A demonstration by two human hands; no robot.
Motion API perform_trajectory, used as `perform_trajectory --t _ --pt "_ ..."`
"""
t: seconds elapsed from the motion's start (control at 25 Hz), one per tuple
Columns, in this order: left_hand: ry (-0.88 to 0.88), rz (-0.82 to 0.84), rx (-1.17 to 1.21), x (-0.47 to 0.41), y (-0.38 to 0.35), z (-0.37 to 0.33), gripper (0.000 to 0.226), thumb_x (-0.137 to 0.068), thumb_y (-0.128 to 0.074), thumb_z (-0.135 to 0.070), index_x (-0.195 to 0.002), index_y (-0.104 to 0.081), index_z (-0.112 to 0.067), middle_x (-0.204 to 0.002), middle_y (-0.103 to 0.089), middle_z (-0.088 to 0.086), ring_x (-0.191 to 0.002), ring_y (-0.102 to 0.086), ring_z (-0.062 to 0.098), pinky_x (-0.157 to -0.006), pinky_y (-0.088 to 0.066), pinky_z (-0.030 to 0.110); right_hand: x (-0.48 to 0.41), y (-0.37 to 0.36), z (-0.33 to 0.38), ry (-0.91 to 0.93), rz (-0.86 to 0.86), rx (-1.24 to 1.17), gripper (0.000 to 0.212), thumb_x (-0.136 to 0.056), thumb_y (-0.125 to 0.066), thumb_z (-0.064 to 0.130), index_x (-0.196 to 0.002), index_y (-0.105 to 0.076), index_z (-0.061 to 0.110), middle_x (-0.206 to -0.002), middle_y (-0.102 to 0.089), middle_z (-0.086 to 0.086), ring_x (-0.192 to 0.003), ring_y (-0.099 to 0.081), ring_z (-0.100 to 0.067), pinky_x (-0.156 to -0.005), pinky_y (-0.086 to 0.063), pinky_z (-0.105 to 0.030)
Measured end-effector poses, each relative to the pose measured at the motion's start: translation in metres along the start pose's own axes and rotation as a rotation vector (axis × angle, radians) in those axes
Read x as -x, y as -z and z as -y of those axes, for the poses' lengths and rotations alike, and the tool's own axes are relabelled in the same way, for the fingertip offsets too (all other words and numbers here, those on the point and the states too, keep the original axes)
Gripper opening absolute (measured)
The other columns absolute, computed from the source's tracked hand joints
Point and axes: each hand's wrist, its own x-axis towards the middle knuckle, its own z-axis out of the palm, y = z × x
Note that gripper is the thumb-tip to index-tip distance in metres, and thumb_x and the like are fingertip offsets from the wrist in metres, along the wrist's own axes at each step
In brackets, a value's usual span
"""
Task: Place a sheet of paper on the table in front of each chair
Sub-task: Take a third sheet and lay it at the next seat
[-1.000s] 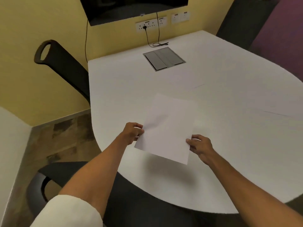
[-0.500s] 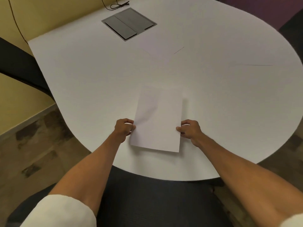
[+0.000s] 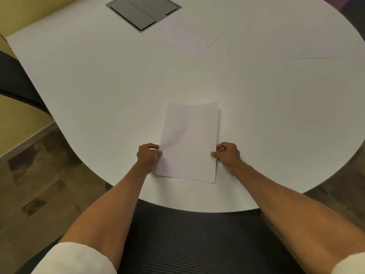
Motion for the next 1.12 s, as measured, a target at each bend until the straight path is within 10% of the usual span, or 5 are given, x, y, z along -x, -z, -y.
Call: perform_trajectory --t 1.12 --pt "-0.035 -0.127 -0.025 -0.004 -0.0101 0.0043 0.02 -0.066 -0.071 0.007 -0.08 -0.07 -0.006 -0.08 -0.066 0.012 -0.069 -0.058 0.025 -0.08 -0.056 0.037 -0.0062 -0.01 -0.0022 0.036 -0.181 0.124 0.038 -0.07 -0.079 0.001 -0.1 -0.06 0.012 -0.092 -0.062 -0.007 -0.08 -0.059 -0.025 -0.079 -0.053 -0.037"
